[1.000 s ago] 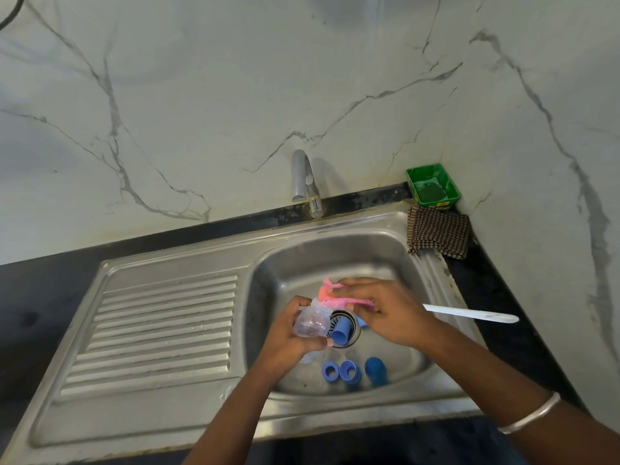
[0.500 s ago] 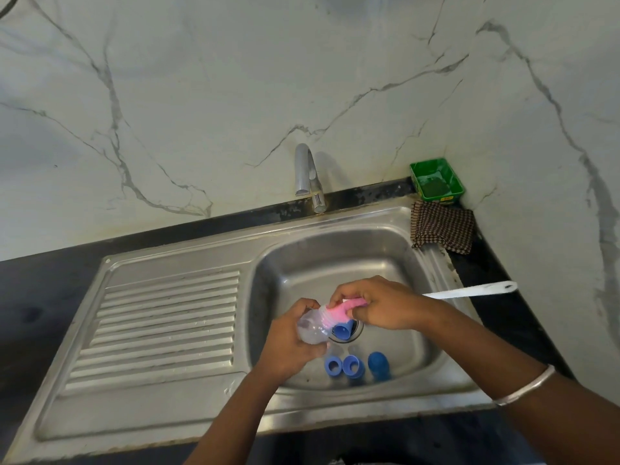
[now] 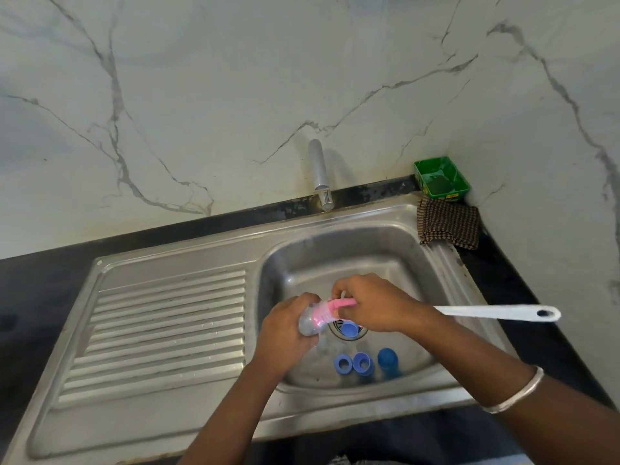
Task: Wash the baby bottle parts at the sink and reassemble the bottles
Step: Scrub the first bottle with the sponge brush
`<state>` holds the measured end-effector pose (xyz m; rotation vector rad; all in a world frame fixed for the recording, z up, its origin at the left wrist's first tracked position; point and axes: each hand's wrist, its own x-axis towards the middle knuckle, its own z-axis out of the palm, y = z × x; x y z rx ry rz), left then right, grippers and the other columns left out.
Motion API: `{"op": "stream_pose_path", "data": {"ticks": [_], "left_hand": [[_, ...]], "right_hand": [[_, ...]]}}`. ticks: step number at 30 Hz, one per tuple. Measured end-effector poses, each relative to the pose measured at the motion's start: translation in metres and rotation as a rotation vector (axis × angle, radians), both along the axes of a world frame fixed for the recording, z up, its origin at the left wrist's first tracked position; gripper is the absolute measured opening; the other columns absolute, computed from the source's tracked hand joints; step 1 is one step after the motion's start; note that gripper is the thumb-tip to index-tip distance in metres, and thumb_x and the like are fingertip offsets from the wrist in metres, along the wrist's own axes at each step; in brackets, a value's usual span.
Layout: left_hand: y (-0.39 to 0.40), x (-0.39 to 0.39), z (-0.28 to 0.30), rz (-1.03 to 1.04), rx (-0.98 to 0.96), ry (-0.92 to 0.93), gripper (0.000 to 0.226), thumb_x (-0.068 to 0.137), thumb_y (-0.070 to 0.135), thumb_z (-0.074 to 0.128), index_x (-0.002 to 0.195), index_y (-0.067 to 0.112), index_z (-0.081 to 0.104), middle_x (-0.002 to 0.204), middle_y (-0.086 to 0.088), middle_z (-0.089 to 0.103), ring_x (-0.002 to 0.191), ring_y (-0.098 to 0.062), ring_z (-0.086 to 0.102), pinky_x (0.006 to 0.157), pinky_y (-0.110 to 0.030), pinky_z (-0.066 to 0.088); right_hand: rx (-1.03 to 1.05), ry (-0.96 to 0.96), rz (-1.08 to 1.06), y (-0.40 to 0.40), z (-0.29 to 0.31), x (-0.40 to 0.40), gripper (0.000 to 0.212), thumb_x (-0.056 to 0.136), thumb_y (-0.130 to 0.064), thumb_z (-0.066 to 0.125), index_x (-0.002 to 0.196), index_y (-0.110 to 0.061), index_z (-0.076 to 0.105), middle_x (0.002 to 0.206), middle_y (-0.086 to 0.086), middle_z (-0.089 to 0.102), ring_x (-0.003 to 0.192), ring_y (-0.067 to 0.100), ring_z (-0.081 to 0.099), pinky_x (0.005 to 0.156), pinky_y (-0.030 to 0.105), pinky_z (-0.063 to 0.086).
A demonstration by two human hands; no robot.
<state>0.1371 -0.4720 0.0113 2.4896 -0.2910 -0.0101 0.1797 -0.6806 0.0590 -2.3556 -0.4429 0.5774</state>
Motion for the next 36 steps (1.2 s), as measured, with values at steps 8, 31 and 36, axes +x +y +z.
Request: {"op": "stream_pose_path", "data": {"ticks": [8, 31, 36], "left_hand": [[0.025, -0.005, -0.012, -0.087, -0.224, 0.172, 0.059, 0.059, 0.023, 0.089, 0.113, 0.027, 0.065, 0.101, 0.015, 0.069, 0.091, -0.004, 0.065, 0.080, -0.026, 0.053], [0.056, 0.004, -0.002, -0.194, -0.177, 0.021, 0.060, 0.059, 0.024, 0.086, 0.114, 0.033, 0.065, 0.102, 0.017, 0.070, 0.090, 0.000, 0.063, 0.078, -0.012, 0.048], [0.045, 0.004, 0.004, -0.289, -0.053, -0.052, 0.052, 0.065, 0.016, 0.078, 0.115, 0.027, 0.066, 0.096, 0.012, 0.067, 0.084, -0.007, 0.062, 0.074, -0.024, 0.051]], "right_hand": [[-0.027, 0.001, 0.207, 0.006, 0.011, -0.007, 0.044, 0.074, -0.012, 0.062, 0.112, -0.031, 0.072, 0.103, -0.010, 0.070, 0.093, 0.006, 0.062, 0.083, 0.029, 0.052], [-0.237, 0.071, 0.122, 0.017, 0.026, -0.008, 0.017, 0.089, -0.017, 0.061, 0.082, -0.031, 0.067, 0.067, -0.006, 0.072, 0.071, 0.015, 0.070, 0.075, 0.040, 0.059], [-0.267, 0.010, 0.181, 0.040, 0.011, -0.012, 0.026, 0.089, -0.019, 0.051, 0.074, -0.008, 0.069, 0.067, 0.004, 0.072, 0.070, 0.021, 0.067, 0.075, 0.040, 0.054]]}}
